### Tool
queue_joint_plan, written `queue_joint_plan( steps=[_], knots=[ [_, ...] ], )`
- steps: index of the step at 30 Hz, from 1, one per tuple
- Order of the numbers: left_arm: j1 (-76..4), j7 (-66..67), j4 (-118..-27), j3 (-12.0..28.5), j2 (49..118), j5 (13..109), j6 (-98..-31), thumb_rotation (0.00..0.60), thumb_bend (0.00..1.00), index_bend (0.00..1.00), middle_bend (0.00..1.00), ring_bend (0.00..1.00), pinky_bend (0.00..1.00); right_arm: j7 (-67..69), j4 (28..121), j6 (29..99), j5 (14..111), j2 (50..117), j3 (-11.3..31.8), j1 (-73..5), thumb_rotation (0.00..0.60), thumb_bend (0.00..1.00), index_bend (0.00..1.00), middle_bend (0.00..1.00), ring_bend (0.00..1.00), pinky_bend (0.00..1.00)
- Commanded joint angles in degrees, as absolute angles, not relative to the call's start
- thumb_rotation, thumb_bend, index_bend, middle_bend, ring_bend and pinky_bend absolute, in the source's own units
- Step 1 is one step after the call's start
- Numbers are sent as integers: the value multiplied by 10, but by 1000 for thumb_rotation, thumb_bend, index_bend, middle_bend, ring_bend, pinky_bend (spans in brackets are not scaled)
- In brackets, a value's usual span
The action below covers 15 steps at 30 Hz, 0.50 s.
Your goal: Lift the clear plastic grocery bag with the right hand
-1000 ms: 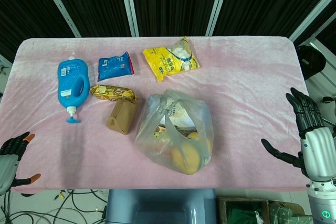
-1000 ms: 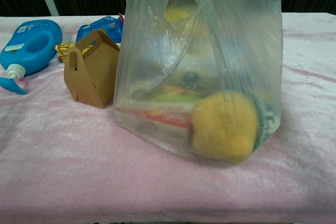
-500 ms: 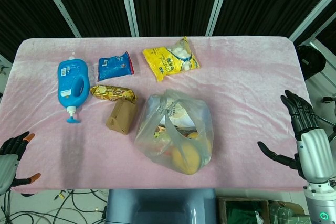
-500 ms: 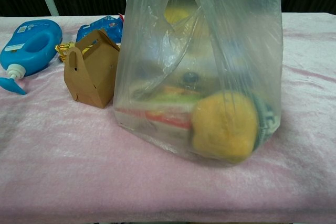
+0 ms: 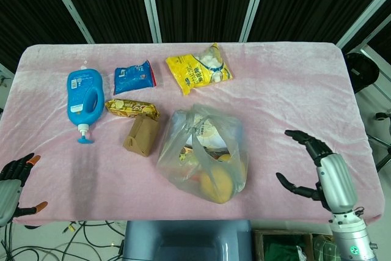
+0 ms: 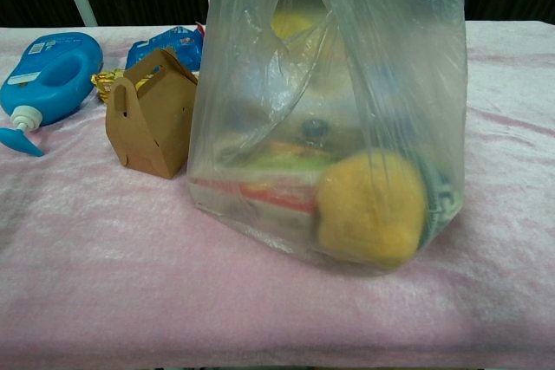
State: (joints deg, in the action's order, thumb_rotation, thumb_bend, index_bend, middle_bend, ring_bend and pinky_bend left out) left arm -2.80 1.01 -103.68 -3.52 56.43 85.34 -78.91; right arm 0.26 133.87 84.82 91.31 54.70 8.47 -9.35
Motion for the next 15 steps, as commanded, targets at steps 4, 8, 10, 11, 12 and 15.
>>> queue_joint_plan(
  steps=[4, 8, 10, 11, 12, 15],
  knots=[
    [-28, 9, -1037, -35, 564, 853, -789, 600, 0, 0, 0, 0, 0, -41, 1350, 789, 898, 609, 69, -127, 600, 175, 224, 236, 258, 297],
    [-28, 7, -1037, -35, 563, 852, -788, 600, 0, 0, 0, 0, 0, -54, 1350, 762, 872, 646, 78, -151, 600, 177, 235, 237, 258, 297],
    [-29, 6, -1037, -35, 563, 851, -787, 600, 0, 0, 0, 0, 0, -70, 1350, 743, 850, 667, 88, -170, 600, 177, 235, 236, 258, 297],
    [-29, 6, -1037, -35, 563, 851, -787, 600, 0, 0, 0, 0, 0, -81, 1350, 736, 838, 676, 93, -178, 600, 177, 235, 235, 258, 297],
    [-29, 5, -1037, -35, 563, 851, -786, 600, 0, 0, 0, 0, 0, -100, 1350, 729, 821, 689, 102, -190, 600, 177, 235, 235, 258, 297],
    [-30, 4, -1037, -34, 563, 850, -785, 600, 0, 0, 0, 0, 0, -145, 1350, 716, 781, 719, 119, -216, 600, 177, 235, 235, 258, 297]
  ],
)
